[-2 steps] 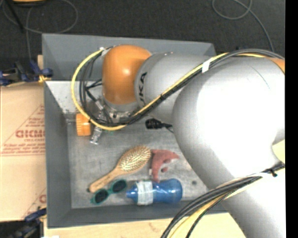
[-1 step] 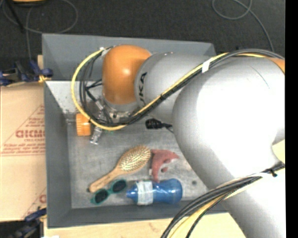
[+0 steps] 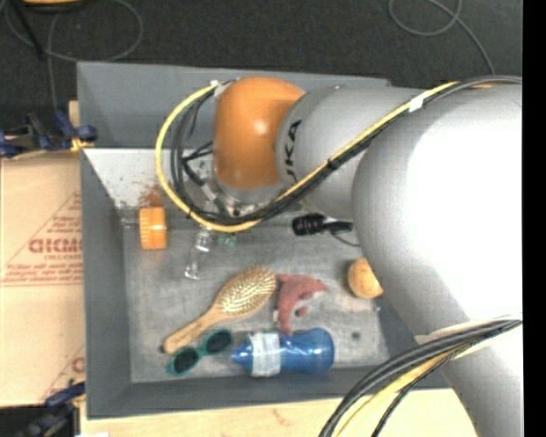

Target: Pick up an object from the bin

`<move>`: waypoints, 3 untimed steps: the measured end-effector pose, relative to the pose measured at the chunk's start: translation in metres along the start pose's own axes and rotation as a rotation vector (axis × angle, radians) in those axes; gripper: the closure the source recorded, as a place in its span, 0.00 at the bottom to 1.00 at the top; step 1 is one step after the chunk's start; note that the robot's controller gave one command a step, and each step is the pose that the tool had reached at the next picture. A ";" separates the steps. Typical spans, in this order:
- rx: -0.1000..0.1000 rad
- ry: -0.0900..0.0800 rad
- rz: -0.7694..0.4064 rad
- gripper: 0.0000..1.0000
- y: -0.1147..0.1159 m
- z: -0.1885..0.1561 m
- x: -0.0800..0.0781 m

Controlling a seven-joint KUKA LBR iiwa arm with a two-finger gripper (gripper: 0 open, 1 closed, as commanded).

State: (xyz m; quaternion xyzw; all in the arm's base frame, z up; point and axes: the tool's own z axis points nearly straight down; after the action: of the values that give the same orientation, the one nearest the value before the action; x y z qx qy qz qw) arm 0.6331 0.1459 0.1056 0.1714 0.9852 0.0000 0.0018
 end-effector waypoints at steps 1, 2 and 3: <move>-0.001 0.001 0.001 0.00 0.000 0.000 0.000; 0.003 0.002 -0.011 0.00 -0.076 -0.015 0.016; -0.003 0.000 -0.209 1.00 -0.061 0.031 0.026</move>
Offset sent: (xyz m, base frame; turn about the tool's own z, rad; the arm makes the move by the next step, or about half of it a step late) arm -0.0415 -0.0664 0.0152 -0.0104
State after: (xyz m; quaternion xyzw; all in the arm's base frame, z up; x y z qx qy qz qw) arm 0.5884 0.0975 0.0745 0.0679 0.9977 0.0011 0.0020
